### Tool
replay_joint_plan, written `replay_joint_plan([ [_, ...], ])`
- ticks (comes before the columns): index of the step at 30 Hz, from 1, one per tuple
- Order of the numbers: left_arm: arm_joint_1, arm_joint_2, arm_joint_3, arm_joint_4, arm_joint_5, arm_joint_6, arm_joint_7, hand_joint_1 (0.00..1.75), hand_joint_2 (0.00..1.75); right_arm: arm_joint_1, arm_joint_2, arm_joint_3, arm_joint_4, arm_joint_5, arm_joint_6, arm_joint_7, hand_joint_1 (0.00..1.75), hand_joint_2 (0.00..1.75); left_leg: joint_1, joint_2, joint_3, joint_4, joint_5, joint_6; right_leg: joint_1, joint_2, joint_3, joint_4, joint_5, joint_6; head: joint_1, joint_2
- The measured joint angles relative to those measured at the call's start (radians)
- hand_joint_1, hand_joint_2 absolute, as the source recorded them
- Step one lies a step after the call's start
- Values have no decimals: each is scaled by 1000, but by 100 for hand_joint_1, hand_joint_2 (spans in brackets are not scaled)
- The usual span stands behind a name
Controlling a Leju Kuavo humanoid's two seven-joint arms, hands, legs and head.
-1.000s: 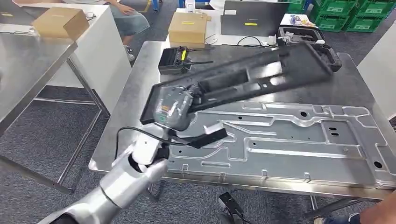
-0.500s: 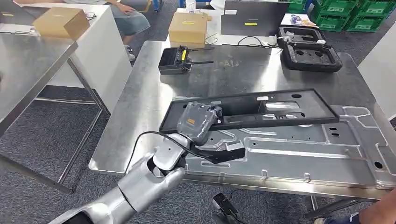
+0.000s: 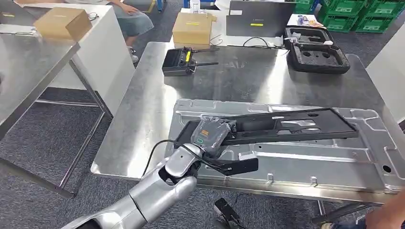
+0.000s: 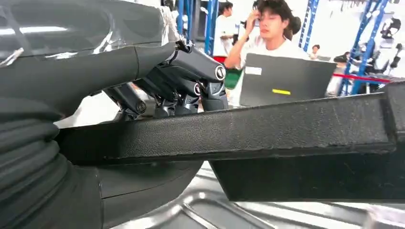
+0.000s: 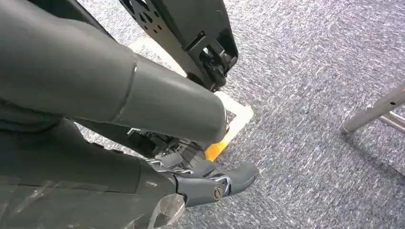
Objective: Take the parts from the cabinet and place them on the table.
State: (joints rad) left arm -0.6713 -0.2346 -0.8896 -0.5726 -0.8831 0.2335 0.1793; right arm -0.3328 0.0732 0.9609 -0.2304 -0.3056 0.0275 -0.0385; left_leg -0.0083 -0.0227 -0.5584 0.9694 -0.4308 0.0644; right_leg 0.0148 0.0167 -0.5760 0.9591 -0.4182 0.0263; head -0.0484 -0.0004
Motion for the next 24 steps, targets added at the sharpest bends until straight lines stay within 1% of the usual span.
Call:
replay_joint_plan([
  [3, -1, -6, 0, 3, 25, -3, -9, 0, 175, 0, 1, 1, 0, 0, 0, 0, 0, 0, 0, 0, 0, 0, 0, 0, 0, 0, 0, 0, 0, 0, 0, 0],
  [6, 0, -13, 2, 3, 87, 7, -49, 0, 175, 0, 4, 1, 0, 0, 0, 0, 0, 0, 0, 0, 0, 0, 0, 0, 0, 0, 0, 0, 0, 0, 0, 0],
  [7, 1, -15, 3, 3, 107, 11, -61, 0, 0, 0, 5, 1, 0, 0, 0, -1, 0, 0, 0, 0, 0, 0, 0, 0, 0, 0, 0, 0, 0, 0, 0, 0],
  [17, 15, -39, 20, 6, 274, 18, -144, 0, 0, 3, 7, 1, 0, -2, 0, -10, 0, 0, 0, 0, 0, 0, 0, 0, 0, 0, 1, 0, 0, 0, 0, 0],
  [19, 15, -42, 29, 8, 315, 26, -170, 0, 0, 5, 8, 1, 0, -2, 0, -12, 0, 0, 0, 0, 1, 0, 0, 0, 0, 0, 1, 0, 0, 0, 0, 0],
  [21, 15, -46, 34, 8, 343, 32, -190, 0, 0, 5, 7, 1, 0, -2, 0, -15, 0, 0, 0, 0, 1, 0, 0, 0, 0, 0, 1, 0, 0, 0, 0, 0],
  [24, 15, -48, 37, 8, 359, 37, -200, 0, 0, 5, 8, 1, 0, -2, 0, -17, 0, 0, 0, 0, 1, 0, 0, 0, 0, 0, 1, 0, 0, 0, 0, 0],
])
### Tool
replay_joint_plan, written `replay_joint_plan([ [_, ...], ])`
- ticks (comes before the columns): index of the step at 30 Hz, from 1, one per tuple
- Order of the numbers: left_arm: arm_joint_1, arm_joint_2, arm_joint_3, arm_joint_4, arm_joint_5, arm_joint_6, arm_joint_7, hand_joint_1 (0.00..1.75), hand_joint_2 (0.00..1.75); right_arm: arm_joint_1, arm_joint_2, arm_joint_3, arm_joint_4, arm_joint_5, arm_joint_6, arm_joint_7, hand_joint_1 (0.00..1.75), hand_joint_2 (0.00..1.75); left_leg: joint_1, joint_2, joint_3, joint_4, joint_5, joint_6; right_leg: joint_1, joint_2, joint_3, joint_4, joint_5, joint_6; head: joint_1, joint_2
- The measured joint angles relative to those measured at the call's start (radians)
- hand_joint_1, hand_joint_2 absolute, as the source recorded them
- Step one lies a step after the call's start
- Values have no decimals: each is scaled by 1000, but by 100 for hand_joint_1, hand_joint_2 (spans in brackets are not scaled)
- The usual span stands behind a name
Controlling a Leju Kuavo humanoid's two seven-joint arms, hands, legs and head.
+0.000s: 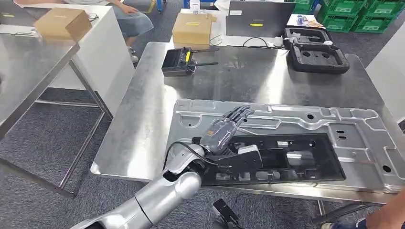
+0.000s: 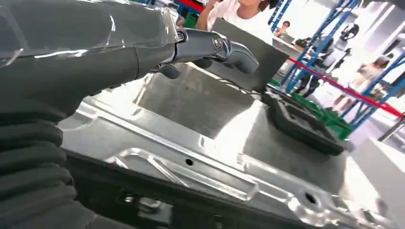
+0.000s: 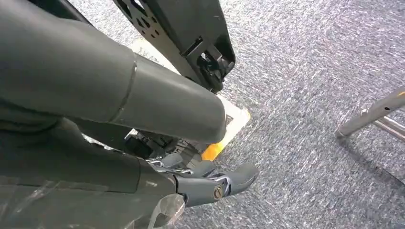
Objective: Take the parts from the cabinet and place them on the table.
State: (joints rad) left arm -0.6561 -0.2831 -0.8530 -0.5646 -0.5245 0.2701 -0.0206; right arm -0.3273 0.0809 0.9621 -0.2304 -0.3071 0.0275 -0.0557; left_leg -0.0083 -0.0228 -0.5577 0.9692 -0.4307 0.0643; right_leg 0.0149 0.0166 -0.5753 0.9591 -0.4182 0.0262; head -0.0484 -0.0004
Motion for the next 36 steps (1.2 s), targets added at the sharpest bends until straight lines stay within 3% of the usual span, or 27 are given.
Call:
replay_joint_plan([
  [13, 2, 5, 24, 0, 101, 33, -15, 0, 0, 0, -1, 0, 0, -2, 0, -11, 0, 0, 0, 0, 0, 0, 0, 0, 0, 0, 0, 0, 0, 0, 0, 0],
  [18, 4, 32, 62, 0, 239, 84, -48, 0, 0, 7, -4, 0, 0, -13, 0, -20, 0, 0, 0, 0, 0, 0, 0, 0, 0, 0, 1, 0, 0, 0, 0, 0],
  [23, 30, 104, 154, -33, 478, 80, -85, 0, 0, 26, -19, -3, 0, -30, 0, -29, 0, 0, 0, 0, 1, -1, 0, -1, 0, 0, 1, 0, 0, 0, 0, 0],
  [28, 72, 207, 242, -138, 690, 24, -55, 0, 0, 41, -42, -12, 1, -43, 0, -31, 0, 0, 0, 0, 1, -2, 1, -1, 0, 0, 1, 1, 0, 0, 0, 0],
  [36, 191, 390, 370, -404, 833, 59, -63, 0, 0, 71, -109, -30, 2, -63, 0, -4, 0, 0, 0, 0, 1, -3, 1, -2, 0, 0, 1, 0, -1, -1, 0, 0],
])
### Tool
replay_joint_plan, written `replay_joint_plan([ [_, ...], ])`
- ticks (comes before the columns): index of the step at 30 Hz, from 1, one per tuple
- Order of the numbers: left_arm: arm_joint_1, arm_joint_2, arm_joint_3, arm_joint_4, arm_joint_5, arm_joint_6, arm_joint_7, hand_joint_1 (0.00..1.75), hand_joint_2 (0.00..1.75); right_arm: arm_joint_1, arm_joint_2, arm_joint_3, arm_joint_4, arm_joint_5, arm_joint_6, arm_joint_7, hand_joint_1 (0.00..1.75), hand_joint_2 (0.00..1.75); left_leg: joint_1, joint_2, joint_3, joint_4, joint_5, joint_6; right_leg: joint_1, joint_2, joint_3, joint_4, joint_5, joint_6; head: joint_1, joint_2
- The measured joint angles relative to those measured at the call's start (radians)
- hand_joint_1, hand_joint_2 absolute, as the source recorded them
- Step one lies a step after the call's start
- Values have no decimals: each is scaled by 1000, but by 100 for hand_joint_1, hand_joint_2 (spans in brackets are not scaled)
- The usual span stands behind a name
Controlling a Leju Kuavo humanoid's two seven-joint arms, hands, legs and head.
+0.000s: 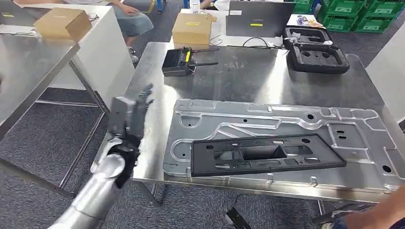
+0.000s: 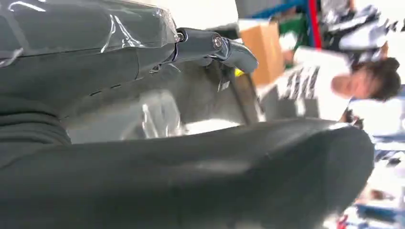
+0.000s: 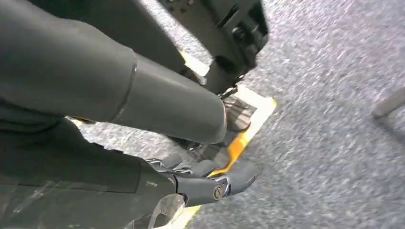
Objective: Take the parts from the cabinet and place them on the table.
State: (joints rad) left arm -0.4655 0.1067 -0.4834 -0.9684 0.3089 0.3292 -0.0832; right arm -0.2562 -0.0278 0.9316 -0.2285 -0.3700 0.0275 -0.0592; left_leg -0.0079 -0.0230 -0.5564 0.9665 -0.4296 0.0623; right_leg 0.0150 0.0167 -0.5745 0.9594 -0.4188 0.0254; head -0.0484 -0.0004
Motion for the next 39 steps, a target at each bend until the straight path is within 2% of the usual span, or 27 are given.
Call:
replay_joint_plan([
  [4, 68, 85, 71, -153, 48, -23, 6, 0, 0, 27, -56, -13, 1, -5, 0, 62, 0, 0, 0, -1, 0, 0, 0, 0, 0, 0, 0, 0, 0, 0, 0, 0],
  [7, 110, 133, 110, -243, 66, -42, 16, 0, 0, 45, -98, -27, 3, -14, 0, 78, 0, 0, 0, -1, 0, 0, 0, 0, 0, -1, 0, 0, -1, -1, 0, 0],
  [15, 193, 210, 171, -409, 75, -66, 3, 0, 0, 66, -167, -57, 5, -32, 0, 114, 0, 0, -1, 0, 1, 0, 0, 0, 0, -1, 1, -1, -1, -1, 0, 0],
  [19, 274, 249, 230, -502, 74, -35, -40, 0, 0, 90, -210, -82, 5, -54, 1, 114, 0, 0, 0, -1, 1, -1, 0, -1, 0, -1, 1, 0, -1, -1, 0, 0],
  [24, 335, 254, 317, -588, 111, -16, -69, 0, 0, 122, -232, -105, 6, -62, -2, 110, 0, 0, 0, -1, 1, -1, -1, -1, 0, -1, 1, -1, -2, -3, 0, 0],
  [29, 363, 253, 366, -650, 97, 65, -47, 0, 0, 136, -227, -114, 6, -74, 0, 108, 0, 0, 0, -1, 1, -1, -1, -2, 0, -1, 1, -1, -2, -3, 0, 0],
  [30, 368, 253, 373, -667, 93, 90, -37, 0, 0, 137, -222, -115, 6, -77, 1, 109, 0, 0, -7, 0, -1, 3, -4, 3, -3, -1, 3, -7, 2, 3, 0, 0],
  [31, 371, 252, 378, -680, 91, 110, -31, 0, 0, 137, -219, -117, 6, -79, 1, 112, 0, 0, -5, -1, 3, -2, 2, 11, -4, -2, 5, -11, 7, 9, 0, 0],
  [32, 371, 252, 380, -694, 88, 123, -24, 0, 0, 137, -219, -121, 6, -82, 1, 114, 0, 0, 3, -1, 11, -22, 14, 14, 1, -1, 9, -14, 9, 12, 0, 0],
  [33, 371, 250, 381, -707, 87, 135, -19, 0, 0, 138, -220, -124, 6, -83, 1, 115, 0, 0, 9, 1, 21, -37, 25, 13, -1, -3, 7, -3, -6, 13, 0, 0],
  [34, 369, 249, 383, -719, 87, 142, -17, 0, 0, 138, -216, -126, 6, -84, 1, 116, 0, 0, 10, 3, 23, -44, 28, 17, -2, -3, -12, 41, -44, 19, 3, 0],
  [36, 370, 243, 387, -739, 97, 155, -13, 0, 0, 138, -215, -132, 7, -85, 1, 118, 0, 0, 13, 4, 21, -44, 30, 17, -12, -4, -81, 203, -129, 31, 3, 0],
  [37, 372, 241, 387, -747, 102, 161, -13, 0, 0, 139, -215, -134, 8, -85, -4, 118, 0, 0, 14, 5, 19, -43, 31, 15, -20, -4, -115, 282, -159, 38, 3, 0],
  [38, 373, 239, 388, -754, 103, 166, -13, 0, 0, 140, -215, -134, 8, -86, -6, 118, 0, 0, 17, 5, 18, -43, 33, 12, -27, -4, -124, 310, -161, 44, 3, 0],
  [39, 375, 236, 388, -762, 96, 179, -13, 0, 0, 140, -214, -135, 8, -86, -6, 118, 0, 0, 21, 5, 17, -42, 34, 7, -35, -5, -108, 283, -139, 52, 3, 0],
])
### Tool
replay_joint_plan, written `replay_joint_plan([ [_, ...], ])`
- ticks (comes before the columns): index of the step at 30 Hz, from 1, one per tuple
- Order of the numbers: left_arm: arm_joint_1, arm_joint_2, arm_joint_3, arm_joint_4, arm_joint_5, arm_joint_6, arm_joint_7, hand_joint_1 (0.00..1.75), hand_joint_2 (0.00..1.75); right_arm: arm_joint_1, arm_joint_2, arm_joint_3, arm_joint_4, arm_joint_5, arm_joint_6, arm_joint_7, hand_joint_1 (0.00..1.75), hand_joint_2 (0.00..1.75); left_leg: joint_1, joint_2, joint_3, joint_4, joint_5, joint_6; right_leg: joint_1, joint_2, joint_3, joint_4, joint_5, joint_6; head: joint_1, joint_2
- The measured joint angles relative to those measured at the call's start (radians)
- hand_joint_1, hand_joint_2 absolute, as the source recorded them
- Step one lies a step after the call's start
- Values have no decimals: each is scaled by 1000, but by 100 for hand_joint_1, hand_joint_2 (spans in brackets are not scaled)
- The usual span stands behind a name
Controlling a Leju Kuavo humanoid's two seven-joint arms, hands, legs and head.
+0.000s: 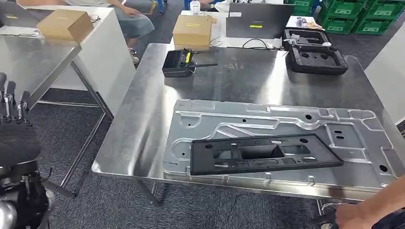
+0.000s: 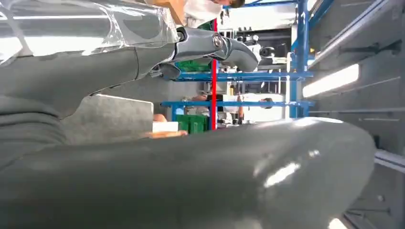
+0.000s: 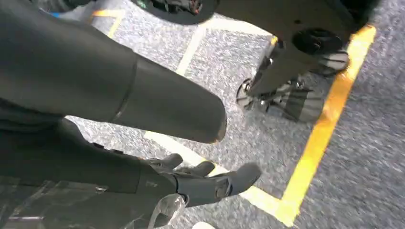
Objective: Take the parts from the cabinet and place them on the table.
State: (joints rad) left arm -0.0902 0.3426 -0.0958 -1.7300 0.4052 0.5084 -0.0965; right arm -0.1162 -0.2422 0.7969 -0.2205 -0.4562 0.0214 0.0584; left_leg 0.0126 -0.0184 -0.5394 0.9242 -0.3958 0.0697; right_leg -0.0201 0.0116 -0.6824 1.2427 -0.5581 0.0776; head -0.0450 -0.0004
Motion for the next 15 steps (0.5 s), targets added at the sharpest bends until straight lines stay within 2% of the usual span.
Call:
replay_joint_plan([
  [1, 2, -2, 0, -6, -9, 11, -1, 0, 0, 0, 0, -1, 0, 0, 0, 0, 0, 0, 4, 0, 0, 1, 1, -5, -6, -1, 34, -59, 31, 6, 0, 0],
  [2, 3, -4, 0, -15, -20, 26, -1, 0, 0, 0, 0, -2, 0, 0, 0, 0, 0, 0, 12, -1, -2, 6, -1, -16, -17, -2, 101, -179, 82, 18, 0, 0],
  [3, 2, -5, 0, -24, -27, 33, 0, 0, 0, 0, 2, -3, 0, 0, 0, 0, 0, 0, 15, -2, -4, 14, -4, -26, -27, -2, 153, -268, 113, 29, 0, 0],
  [4, 3, -5, 2, -35, -33, 40, 0, 0, 0, -1, 12, -3, 0, 0, 0, 0, 0, 0, 10, -4, -9, 21, -8, -39, -19, 8, 160, -288, 101, 28, 2, 0],
  [5, 1, -6, 3, -43, -37, 42, 1, 0, 0, -1, 8, -5, 0, 0, -2, -1, 0, 0, 8, -3, -13, 27, -9, -48, -22, 12, 153, -289, 110, 1, -2, 0],
  [8, 5, -8, 4, -59, -43, 49, 6, 0, 0, -2, 9, -13, 1, 0, -4, -1, 0, 0, 16, -6, -14, 19, 4, -66, -13, 8, 142, -282, 117, -25, -5, 0],
  [9, 8, -8, 5, -61, -44, 50, 6, 0, 0, -3, 9, -14, 1, 0, -4, -1, 0, 0, 20, -2, -22, 30, -8, -69, -15, 3, 138, -283, 124, -37, -5, 0],
  [10, 7, -8, 5, -65, -44, 52, 9, 0, 0, -3, 10, -14, 1, 0, -5, -1, 0, 0, 19, 4, -38, 67, -48, -69, -13, 2, 130, -283, 129, -45, -6, 0],
  [11, 7, -8, 5, -70, -45, 52, 8, 0, 0, -2, 10, -16, 1, 0, -5, -1, 0, 0, 17, 4, -68, 152, -109, -69, -10, 0, 122, -283, 135, -53, -8, 0],
  [12, 7, -8, 5, -73, -45, 52, 8, 0, 0, -1, 12, -18, 1, 0, -4, -1, 0, 0, 15, 4, -100, 240, -158, -71, -7, -3, 114, -282, 139, -57, -9, 0],
  [13, 8, -9, 5, -73, -45, 51, 8, 0, 0, 1, 12, -20, 2, 0, -4, -1, 0, 0, 15, 5, -126, 317, -194, -70, -3, -5, 106, -282, 144, -60, -9, 0],
  [14, 9, -9, 5, -73, -45, 51, 8, 0, 0, 1, 15, -21, 2, 0, -5, -1, 0, 0, 14, 5, -136, 361, -209, -67, 1, -6, 98, -282, 150, -62, -9, 0],
  [15, 9, -9, 5, -73, -45, 51, 8, 0, 0, 1, 16, -21, 2, 0, -4, -2, 0, 0, 13, 5, -122, 352, -202, -64, 5, -6, 92, -282, 155, -62, -10, 0],
])
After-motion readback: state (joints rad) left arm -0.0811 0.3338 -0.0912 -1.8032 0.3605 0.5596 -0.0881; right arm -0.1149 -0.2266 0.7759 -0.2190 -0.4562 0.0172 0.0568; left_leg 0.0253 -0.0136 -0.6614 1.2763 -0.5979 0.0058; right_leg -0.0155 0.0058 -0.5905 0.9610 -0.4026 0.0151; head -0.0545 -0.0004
